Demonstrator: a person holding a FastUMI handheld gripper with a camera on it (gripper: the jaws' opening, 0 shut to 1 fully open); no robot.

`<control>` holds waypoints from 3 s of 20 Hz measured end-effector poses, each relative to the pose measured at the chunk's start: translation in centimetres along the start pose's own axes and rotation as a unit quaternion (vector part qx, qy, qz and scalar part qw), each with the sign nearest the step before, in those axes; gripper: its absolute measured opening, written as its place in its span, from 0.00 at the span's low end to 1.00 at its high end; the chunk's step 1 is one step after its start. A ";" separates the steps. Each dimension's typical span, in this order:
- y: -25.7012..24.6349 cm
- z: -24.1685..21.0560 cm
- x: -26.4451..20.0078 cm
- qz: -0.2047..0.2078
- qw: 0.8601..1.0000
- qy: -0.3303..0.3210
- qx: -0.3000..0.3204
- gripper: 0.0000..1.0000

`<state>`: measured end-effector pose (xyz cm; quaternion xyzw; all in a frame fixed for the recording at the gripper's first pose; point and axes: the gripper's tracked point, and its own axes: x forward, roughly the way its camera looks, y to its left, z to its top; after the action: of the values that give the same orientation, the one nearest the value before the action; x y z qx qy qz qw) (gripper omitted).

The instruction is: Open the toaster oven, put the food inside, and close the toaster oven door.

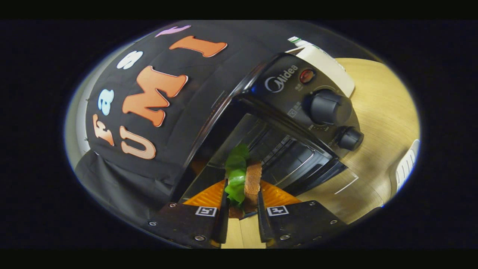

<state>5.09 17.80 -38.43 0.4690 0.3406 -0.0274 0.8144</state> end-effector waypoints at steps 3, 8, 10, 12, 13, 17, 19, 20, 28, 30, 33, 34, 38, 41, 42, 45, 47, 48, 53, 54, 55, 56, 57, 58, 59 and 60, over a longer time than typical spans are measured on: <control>0.3 0.3 1.1 -0.021 0.999 -0.024 -0.037 0.37; -0.1 1.1 3.2 -0.055 0.994 -0.050 -0.081 0.43; -0.4 1.3 3.8 -0.062 0.992 -0.054 -0.097 0.43; -0.9 1.4 4.0 -0.076 0.990 -0.050 -0.111 0.46; -1.1 1.7 3.6 -0.082 0.989 -0.048 -0.114 0.52; -2.3 2.0 1.2 -0.114 0.979 -0.014 -0.170 0.72; -2.2 2.9 -0.3 -0.106 0.977 -0.010 -0.183 0.74; -2.4 3.2 -1.2 -0.107 0.977 -0.005 -0.182 0.74; -3.8 -1.4 -10.4 -0.063 0.954 0.094 -0.279 0.77; -4.7 -3.4 -13.4 -0.049 0.943 0.122 -0.304 0.77; -6.4 -6.2 -16.1 -0.040 0.929 0.163 -0.331 0.76; -7.2 -7.0 -16.5 -0.044 0.925 0.176 -0.334 0.77; -9.0 -9.3 -17.0 -0.054 0.915 0.215 -0.337 0.77; -10.7 -10.3 -16.4 -0.065 0.901 0.236 -0.359 0.77; -11.3 -10.4 -16.1 -0.069 0.896 0.240 -0.366 0.77; -12.4 -11.1 -14.8 -0.084 0.886 0.251 -0.381 0.86; -12.1 -12.3 -14.1 -0.079 0.880 0.268 -0.383 0.88; -11.9 -13.0 -14.0 -0.075 0.878 0.278 -0.384 0.93; -11.6 -13.1 -13.6 -0.081 0.864 0.286 -0.406 0.99; -11.5 -13.1 -13.6 -0.083 0.864 0.287 -0.406 0.99; -11.0 -13.0 -13.6 -0.083 0.866 0.284 -0.404 0.99; -10.5 -12.8 -13.4 -0.079 0.869 0.277 -0.403 0.99; -9.7 -12.4 -13.3 -0.073 0.870 0.268 -0.407 0.99; -9.1 -11.9 -13.2 -0.064 0.870 0.258 -0.414 0.99; -8.3 -11.2 -12.8 -0.056 0.871 0.244 -0.422 0.99; -7.9 -10.6 -12.4 -0.055 0.873 0.232 -0.425 0.99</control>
<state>-12.90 18.27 -40.64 0.0507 0.5237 0.1851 0.8300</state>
